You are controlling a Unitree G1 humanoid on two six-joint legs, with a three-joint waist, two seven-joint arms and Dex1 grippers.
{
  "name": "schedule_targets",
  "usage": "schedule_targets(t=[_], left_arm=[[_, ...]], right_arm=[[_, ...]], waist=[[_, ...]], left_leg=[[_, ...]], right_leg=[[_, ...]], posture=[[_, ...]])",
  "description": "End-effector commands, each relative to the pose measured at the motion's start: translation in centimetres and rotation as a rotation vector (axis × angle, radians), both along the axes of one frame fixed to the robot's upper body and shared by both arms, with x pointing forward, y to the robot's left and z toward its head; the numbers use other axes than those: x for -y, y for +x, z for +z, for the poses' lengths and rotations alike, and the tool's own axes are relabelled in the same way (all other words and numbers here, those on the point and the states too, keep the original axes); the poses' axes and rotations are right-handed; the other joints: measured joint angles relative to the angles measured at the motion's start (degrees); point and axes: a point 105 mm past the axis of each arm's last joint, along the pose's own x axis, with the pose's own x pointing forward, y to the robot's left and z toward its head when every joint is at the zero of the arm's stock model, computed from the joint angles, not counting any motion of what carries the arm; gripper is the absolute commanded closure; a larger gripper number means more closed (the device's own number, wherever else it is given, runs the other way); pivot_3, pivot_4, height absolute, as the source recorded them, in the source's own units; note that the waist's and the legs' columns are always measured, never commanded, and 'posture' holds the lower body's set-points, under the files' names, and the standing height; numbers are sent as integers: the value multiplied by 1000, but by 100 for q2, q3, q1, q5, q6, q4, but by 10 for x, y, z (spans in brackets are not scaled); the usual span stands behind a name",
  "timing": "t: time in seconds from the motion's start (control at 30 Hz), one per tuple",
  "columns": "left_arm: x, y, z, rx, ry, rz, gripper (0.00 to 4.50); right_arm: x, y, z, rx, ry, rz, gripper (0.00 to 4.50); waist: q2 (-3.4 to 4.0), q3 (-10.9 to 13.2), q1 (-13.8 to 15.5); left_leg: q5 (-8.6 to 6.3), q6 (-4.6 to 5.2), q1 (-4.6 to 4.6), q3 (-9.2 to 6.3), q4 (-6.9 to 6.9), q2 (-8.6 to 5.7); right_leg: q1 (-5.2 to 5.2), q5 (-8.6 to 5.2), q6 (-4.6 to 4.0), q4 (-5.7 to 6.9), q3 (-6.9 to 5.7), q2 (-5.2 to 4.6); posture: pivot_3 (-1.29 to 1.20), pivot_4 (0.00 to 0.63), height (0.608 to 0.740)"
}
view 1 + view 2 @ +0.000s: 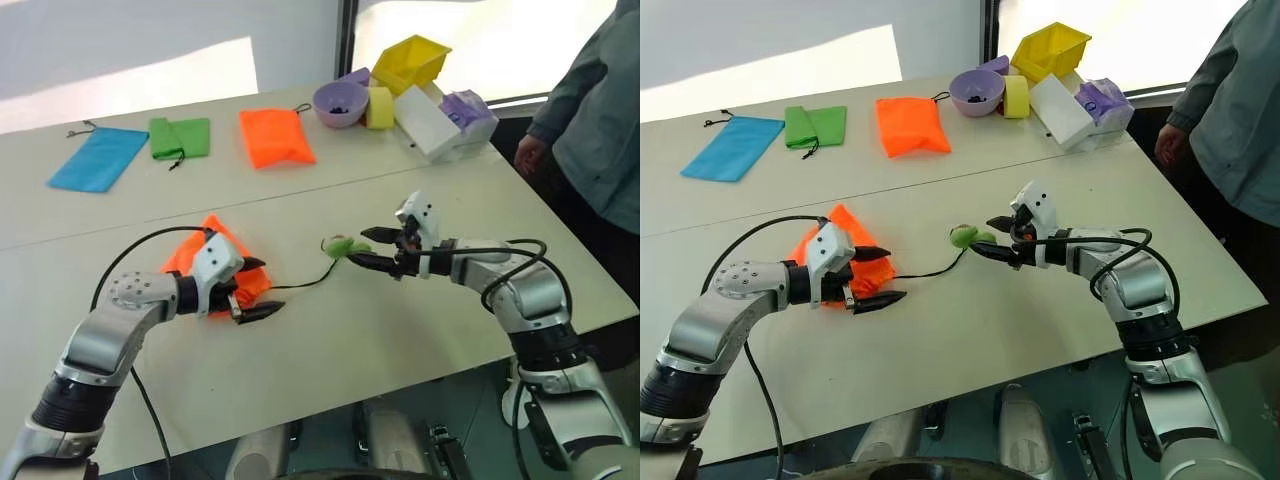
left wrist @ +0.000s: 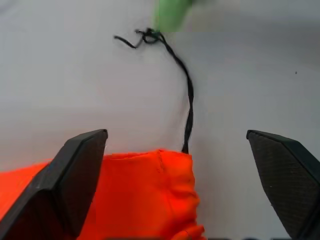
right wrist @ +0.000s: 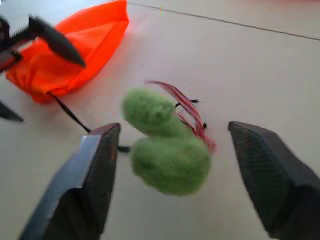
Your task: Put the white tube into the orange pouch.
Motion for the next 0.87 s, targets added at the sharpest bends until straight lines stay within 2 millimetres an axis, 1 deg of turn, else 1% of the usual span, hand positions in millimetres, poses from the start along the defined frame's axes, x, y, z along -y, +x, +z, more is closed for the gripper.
schedule_targets(t=[0.03, 0.1, 0.13, 0.17, 0.23, 0.3, 0.37, 0.4, 0.47, 0.53, 0.6, 0.73, 0.87], left_arm=[[-13, 1, 34, 156, -63, 23, 0], [-29, 3, 38, 179, -86, 93, 0], [-39, 5, 41, 194, -105, 145, 0], [-49, 6, 41, 166, -143, 196, 0], [-66, 4, 42, 153, -195, 274, 0], [-83, 5, 43, 189, -211, 382, 0], [-93, -1, 36, 166, -208, 431, 0], [-99, -4, 32, 161, -203, 466, 0], [-111, -9, 23, 160, -182, 541, 0], [-119, -13, 18, 167, -168, 591, 0], [-123, -22, 11, 149, -181, 604, 0], [-136, -31, -1, 125, -196, 674, 0], [-138, -42, -10, 122, -185, 672, 0]], right_arm=[[26, -4, 4, 98, -167, 25, 50], [39, -8, 10, 121, -179, 40, 50], [44, -7, 17, 131, -152, 26, 50], [45, -8, 24, 135, -113, 21, 50], [40, -13, 38, 181, -50, 44, 50], [27, -26, 43, 185, 8, 94, 50], [14, -40, 38, 178, 32, 146, 50], [8, -45, 32, 173, 28, 162, 50], [3, -49, 23, 169, 31, 149, 50], [2, -49, 19, 159, 43, 132, 50], [4, -49, 14, 166, 36, 115, 50], [10, -49, 6, 156, 13, 98, 50], [13, -47, 3, 150, 3, 98, 50]], waist=[[0, 0, 29], [-1, 0, 32], [-1, 0, 31], [-1, 0, 11], [-1, 0, -15], [-2, 1, -9], [-5, -1, 3], [-5, -1, 5], [-5, -1, 2], [-4, -1, 5], [-5, -1, 9], [-7, -2, 5], [-8, -3, -4]], left_leg=[[0, 0, -6, 0, 0, -4], [-5, 6, -7, 1, 1, -5], [-5, 8, -8, 1, 0, -5], [-4, 13, -8, 1, -1, -5], [1, 20, -13, 2, -3, -2], [2, 21, -11, 2, -3, 3], [1, 21, -10, -1, -3, 4], [1, 21, -10, -2, -4, 5], [-5, 10, -10, -1, -2, 3], [-8, 6, -10, 0, 2, 2], [-9, 5, -13, 1, 5, 1], [-10, 5, -14, 1, 0, 2], [-10, 5, -14, 2, -21, 2]], right_leg=[[-3, 0, 0, -2, -1, -4], [0, 0, 0, -13, -1, -4], [2, 1, 0, -17, -1, -3], [8, 1, 1, -18, -1, -3], [12, 4, 6, -11, 1, -1], [11, 9, 16, -4, 0, 2], [11, 8, 16, 0, -1, 3], [11, 7, 14, -1, -1, 3], [9, -1, 0, -6, 0, -1], [5, 1, 1, -18, 2, -4], [8, 11, 1, -28, 3, -6], [10, 16, 3, -43, 3, -8], [4, 17, 2, -63, 2, -8]], posture=[[0, 150, 740], [0, 150, 740], [0, 150, 740], [0, 150, 740], [0, 150, 740], [0, 150, 740], [0, 150, 740], [0, 150, 740], [0, 150, 740], [0, 150, 740], [0, 150, 740], [0, 150, 740], [0, 150, 740]])
